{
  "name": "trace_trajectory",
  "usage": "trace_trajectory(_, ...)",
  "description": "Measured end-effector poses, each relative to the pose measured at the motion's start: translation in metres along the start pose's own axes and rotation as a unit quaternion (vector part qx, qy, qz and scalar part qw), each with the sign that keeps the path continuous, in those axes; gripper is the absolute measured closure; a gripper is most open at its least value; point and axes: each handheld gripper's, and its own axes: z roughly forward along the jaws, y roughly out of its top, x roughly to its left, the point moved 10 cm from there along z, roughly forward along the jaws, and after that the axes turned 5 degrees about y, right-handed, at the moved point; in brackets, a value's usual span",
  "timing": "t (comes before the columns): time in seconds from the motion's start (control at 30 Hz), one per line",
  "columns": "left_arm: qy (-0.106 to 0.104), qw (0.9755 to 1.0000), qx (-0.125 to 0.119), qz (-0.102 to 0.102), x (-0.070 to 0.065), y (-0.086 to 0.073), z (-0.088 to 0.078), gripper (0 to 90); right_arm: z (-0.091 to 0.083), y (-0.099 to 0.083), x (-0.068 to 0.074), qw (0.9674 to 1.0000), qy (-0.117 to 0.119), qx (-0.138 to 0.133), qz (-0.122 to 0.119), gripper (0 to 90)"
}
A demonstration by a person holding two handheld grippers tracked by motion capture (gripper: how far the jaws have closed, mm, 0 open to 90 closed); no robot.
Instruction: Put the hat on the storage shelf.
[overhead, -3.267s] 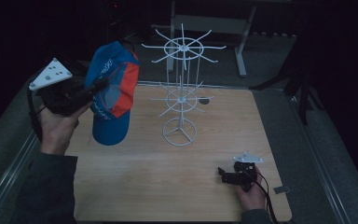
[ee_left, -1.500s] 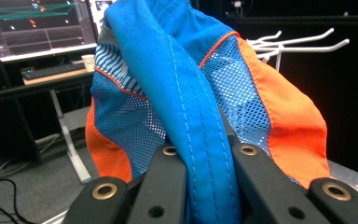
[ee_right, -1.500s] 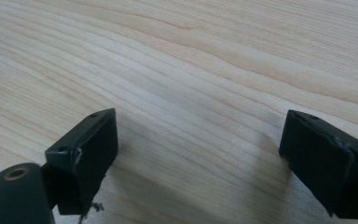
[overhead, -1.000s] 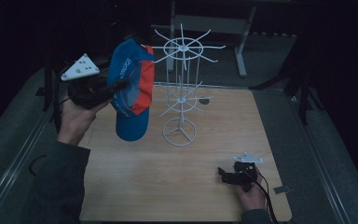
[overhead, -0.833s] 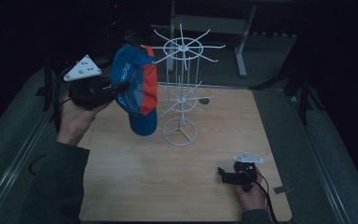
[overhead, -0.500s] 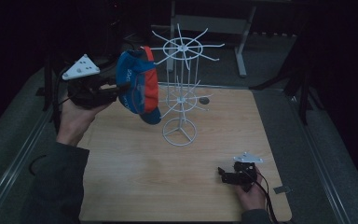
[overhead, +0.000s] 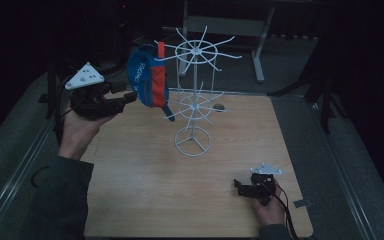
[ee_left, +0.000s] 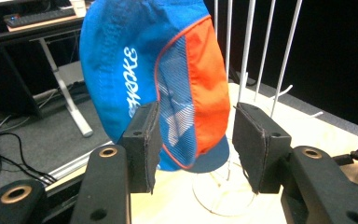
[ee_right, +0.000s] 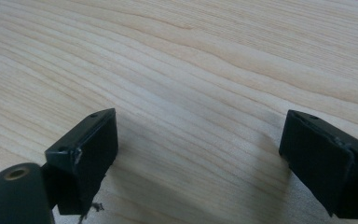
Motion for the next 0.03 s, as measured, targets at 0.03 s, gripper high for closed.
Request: trace_trajectory(0.03, 0.001, 1.0, 0.002, 0.001, 0.0001, -0.0007, -0.0001, 52.3, 0.0, 0.0, 0.0, 1.0, 0.0, 0.0, 0.0, 11.3)
